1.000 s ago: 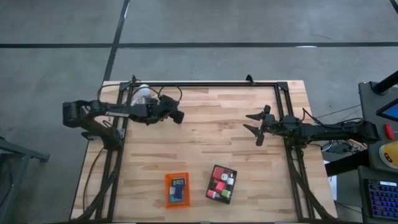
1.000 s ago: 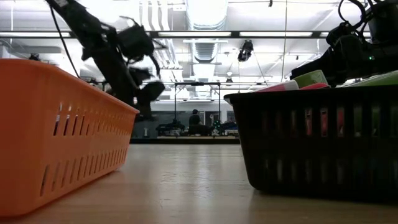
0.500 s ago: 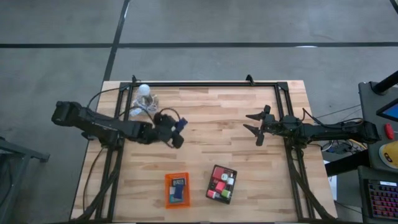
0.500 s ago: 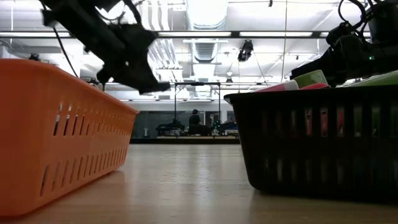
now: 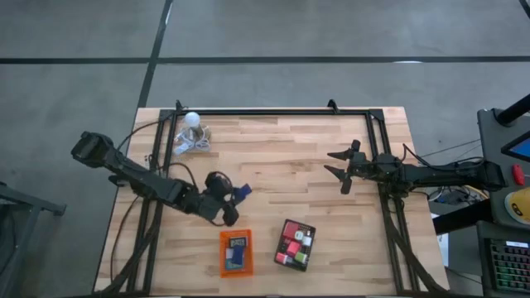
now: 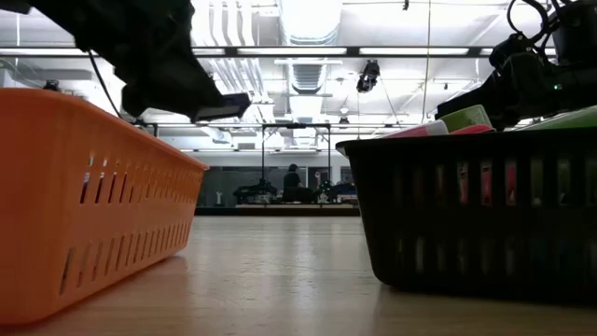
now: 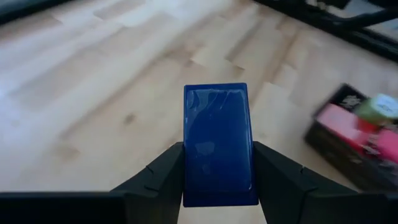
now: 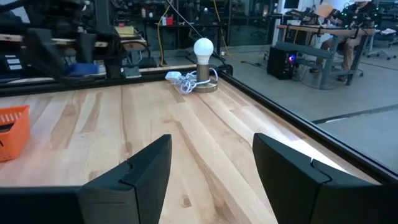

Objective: Pick & Place Office items
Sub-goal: Put the dark blue timer into the orange bin

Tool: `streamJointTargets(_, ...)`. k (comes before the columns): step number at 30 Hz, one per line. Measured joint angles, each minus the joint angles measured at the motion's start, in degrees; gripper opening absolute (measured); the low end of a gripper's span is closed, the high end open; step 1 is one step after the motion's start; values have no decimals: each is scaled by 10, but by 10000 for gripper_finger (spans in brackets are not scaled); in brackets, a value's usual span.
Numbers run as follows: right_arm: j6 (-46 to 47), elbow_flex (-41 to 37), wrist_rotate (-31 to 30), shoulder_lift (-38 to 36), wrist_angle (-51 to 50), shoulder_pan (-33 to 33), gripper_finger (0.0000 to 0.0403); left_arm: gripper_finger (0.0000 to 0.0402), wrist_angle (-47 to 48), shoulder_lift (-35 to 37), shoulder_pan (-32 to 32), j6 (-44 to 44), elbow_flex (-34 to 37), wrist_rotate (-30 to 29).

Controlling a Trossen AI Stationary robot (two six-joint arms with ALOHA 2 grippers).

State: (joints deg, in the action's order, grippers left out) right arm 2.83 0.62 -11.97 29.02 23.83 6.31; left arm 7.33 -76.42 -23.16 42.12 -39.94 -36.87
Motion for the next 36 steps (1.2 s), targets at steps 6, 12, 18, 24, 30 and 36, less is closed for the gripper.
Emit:
streamJointTargets(6,0,0,0,0,0,0,219,166,-32,-34,-68,54,0,0)
streamJointTargets(12,0,0,0,0,0,0,219,167,-107,-78,-147,63,0,-1)
streamJointTargets(18,0,0,0,0,0,0,219,167,-181,-106,-215,62,0,-31)
streamJointTargets(24,0,0,0,0,0,0,219,167,-211,-134,-240,84,0,-32)
streamJointTargets(30,0,0,0,0,0,0,219,167,-225,-159,-243,113,0,-15)
streamJointTargets(36,0,0,0,0,0,0,219,167,-222,-179,-243,132,0,24)
